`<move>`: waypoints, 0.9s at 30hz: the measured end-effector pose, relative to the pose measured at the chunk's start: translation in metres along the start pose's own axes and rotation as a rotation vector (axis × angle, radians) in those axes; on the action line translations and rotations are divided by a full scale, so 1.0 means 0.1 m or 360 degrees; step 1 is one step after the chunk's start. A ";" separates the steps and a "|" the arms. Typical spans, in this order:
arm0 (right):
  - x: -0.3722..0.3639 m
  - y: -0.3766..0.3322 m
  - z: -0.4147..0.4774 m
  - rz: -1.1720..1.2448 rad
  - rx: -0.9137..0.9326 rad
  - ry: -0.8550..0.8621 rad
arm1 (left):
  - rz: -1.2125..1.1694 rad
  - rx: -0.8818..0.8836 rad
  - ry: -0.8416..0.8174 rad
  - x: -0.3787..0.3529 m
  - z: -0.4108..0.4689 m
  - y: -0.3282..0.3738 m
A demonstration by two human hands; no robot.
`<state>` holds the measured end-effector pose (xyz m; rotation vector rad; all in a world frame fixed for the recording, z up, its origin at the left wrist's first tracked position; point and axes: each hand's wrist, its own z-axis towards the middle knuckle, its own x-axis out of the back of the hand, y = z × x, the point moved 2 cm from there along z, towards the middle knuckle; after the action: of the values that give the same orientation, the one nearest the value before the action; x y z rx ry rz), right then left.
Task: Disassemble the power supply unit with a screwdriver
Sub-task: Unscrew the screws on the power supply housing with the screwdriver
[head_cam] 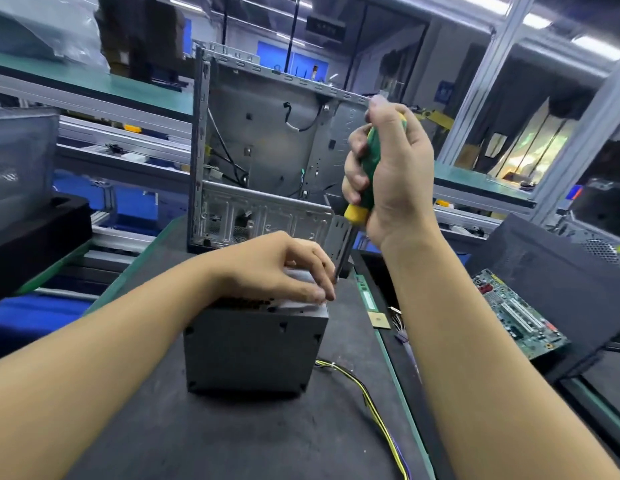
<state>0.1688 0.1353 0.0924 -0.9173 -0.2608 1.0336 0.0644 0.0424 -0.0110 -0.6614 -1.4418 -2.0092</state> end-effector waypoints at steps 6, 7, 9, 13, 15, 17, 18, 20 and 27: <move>0.09 -0.09 0.01 -0.0012 0.0126 0.0086 | 0.0330 0.0058 -0.0051 -0.12 0.25 0.15; 0.12 -0.12 0.01 -0.0014 0.0150 0.0100 | 0.0409 0.0035 -0.0065 -0.16 0.29 0.17; 0.18 -0.19 0.00 -0.0024 0.0178 0.0129 | 0.0516 0.0020 -0.0084 -0.20 0.35 0.15; 0.20 -0.22 -0.04 -0.0038 0.0162 0.0141 | 0.0589 0.0165 -0.0142 -0.23 0.44 0.04; 0.19 -0.20 -0.06 -0.0009 0.0144 0.0115 | 0.0609 0.0267 -0.0286 -0.21 0.47 -0.01; 0.18 -0.18 -0.07 0.0026 0.0138 0.0081 | 0.0580 0.0335 -0.0347 -0.15 0.45 -0.07; 0.17 -0.16 -0.07 0.0040 0.0139 0.0069 | 0.0476 0.0353 -0.0334 -0.12 0.44 -0.09; 0.16 -0.12 -0.08 0.0069 0.0140 0.0071 | 0.0044 0.0386 -0.0177 -0.06 0.43 -0.12; 0.13 0.09 -0.08 0.0135 0.0107 0.0135 | -0.0757 0.0461 0.0419 -0.03 0.35 -0.16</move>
<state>0.1744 0.1434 0.0775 -0.9154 -0.1165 1.0727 0.0575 0.0804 -0.0130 0.0799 -1.7926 -2.0622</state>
